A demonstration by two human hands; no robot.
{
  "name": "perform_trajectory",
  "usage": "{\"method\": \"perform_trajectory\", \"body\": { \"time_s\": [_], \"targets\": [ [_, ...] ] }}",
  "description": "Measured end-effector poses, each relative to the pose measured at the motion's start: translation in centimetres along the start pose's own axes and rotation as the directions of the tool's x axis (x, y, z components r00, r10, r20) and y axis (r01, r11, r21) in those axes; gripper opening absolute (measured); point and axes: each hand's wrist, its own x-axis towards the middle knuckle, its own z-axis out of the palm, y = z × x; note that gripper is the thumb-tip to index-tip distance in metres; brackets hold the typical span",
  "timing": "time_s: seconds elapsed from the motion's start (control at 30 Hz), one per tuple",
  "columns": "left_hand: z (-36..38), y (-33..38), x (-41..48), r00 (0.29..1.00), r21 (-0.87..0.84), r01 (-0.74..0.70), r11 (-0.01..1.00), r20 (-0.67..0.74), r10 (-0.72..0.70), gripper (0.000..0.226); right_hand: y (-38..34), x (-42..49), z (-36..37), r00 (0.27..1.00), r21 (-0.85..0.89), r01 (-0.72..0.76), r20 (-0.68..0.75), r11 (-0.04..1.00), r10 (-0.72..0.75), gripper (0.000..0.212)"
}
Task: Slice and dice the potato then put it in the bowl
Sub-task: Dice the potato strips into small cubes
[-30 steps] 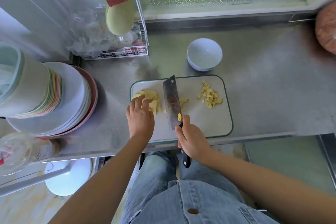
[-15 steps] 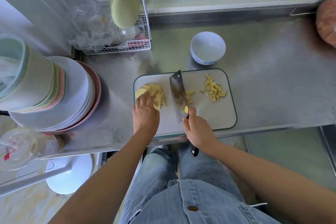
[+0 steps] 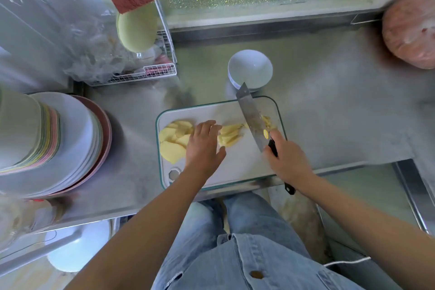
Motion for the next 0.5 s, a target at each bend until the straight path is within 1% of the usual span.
{"method": "perform_trajectory", "body": {
  "time_s": [0.1,0.17,0.27,0.33,0.5],
  "targets": [
    [0.8,1.8,1.8,0.988,0.075,-0.102,0.992,0.124,0.092,0.068,1.1,-0.4,-0.5,0.999,-0.064,-0.001,0.037,0.998,0.004,0.020],
    [1.4,2.8,2.8,0.982,0.126,-0.126,0.984,0.154,0.106,0.069,1.5,-0.6,-0.5,0.998,-0.083,-0.003,0.059,0.997,0.008,0.023],
    [2.0,3.6,3.9,0.989,0.217,-0.108,0.970,0.123,0.083,0.053,1.5,-0.5,-0.5,0.996,-0.100,0.017,0.084,0.995,-0.008,0.021],
    [2.0,3.6,4.3,0.992,0.231,-0.084,0.969,0.116,0.059,0.046,1.3,-0.3,-0.5,0.994,-0.107,0.043,0.103,0.993,-0.032,0.019],
    [2.0,2.6,3.6,0.991,0.220,-0.089,0.971,0.115,0.065,0.047,0.8,0.5,-0.2,0.989,-0.123,0.083,0.130,0.989,-0.067,0.017]
  ]
}}
